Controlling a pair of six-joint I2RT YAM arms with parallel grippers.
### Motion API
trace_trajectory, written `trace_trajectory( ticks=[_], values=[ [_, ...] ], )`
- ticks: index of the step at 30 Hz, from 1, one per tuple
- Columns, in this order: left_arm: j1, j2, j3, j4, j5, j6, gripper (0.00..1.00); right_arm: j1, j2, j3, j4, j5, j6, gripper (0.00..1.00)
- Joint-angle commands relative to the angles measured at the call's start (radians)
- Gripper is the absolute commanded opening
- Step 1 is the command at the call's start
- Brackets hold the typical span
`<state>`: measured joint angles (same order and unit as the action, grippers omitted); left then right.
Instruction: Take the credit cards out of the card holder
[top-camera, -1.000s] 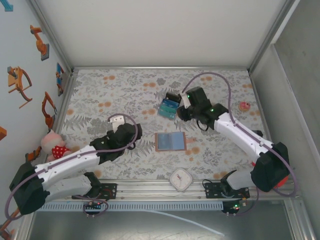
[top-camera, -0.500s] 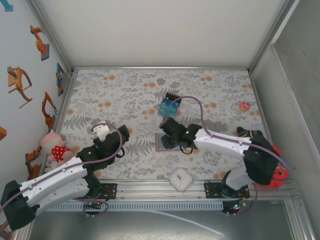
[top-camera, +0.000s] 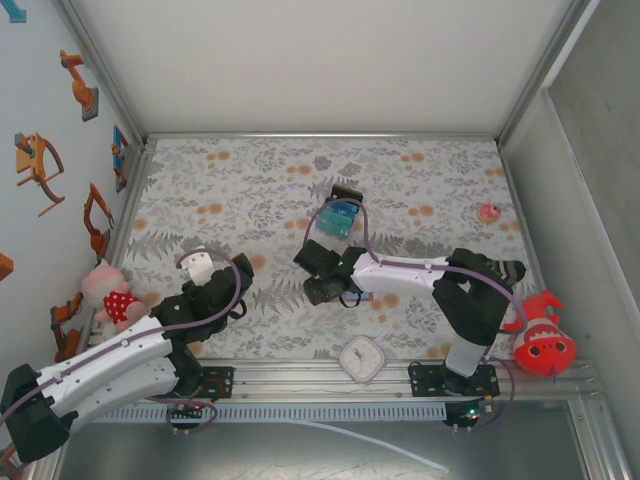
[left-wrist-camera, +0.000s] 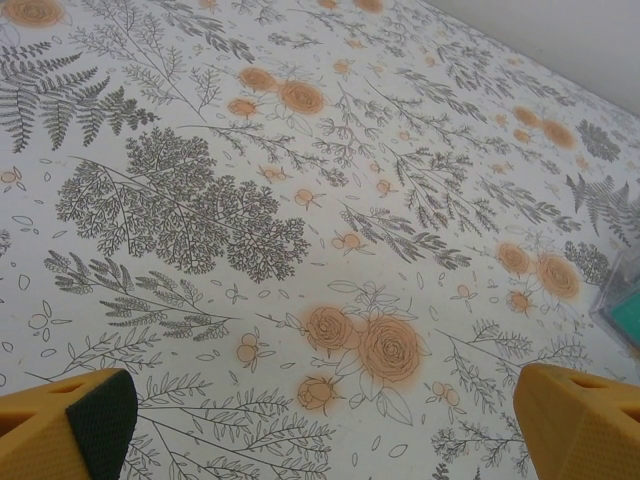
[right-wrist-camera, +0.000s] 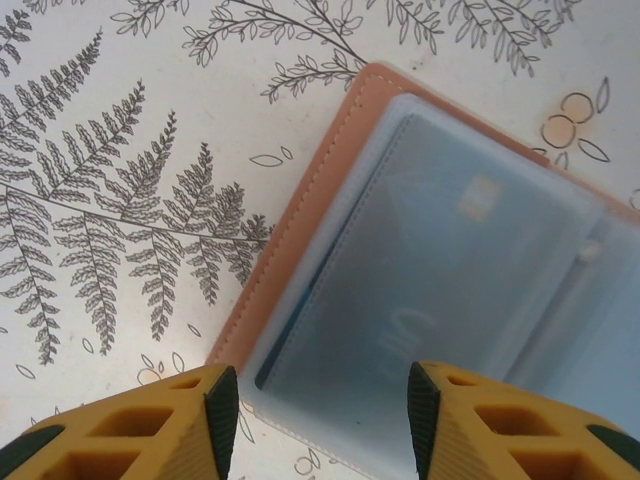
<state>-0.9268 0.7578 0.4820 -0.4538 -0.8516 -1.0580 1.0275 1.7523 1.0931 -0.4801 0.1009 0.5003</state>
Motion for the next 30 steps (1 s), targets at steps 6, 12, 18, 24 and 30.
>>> trace_trajectory(
  ticks=[6,12,18,24,30],
  values=[
    [0.006,-0.027,-0.011,-0.047,-0.038,-0.011,0.97,0.003,0.030,0.021,-0.001,-0.005,0.005,0.69],
    [0.006,-0.031,-0.002,-0.051,-0.041,0.004,0.97,0.003,0.020,-0.005,0.005,0.015,0.012,0.65],
    [0.007,-0.033,0.007,-0.055,-0.041,0.014,0.97,0.001,0.010,-0.031,0.005,0.040,0.011,0.63],
    [0.006,-0.034,0.017,-0.060,-0.041,0.022,0.97,0.001,0.015,-0.050,0.008,0.046,0.008,0.60],
    [0.006,-0.036,0.030,-0.075,-0.041,0.027,0.97,-0.003,-0.023,-0.071,0.018,0.057,0.008,0.54]
  ],
)
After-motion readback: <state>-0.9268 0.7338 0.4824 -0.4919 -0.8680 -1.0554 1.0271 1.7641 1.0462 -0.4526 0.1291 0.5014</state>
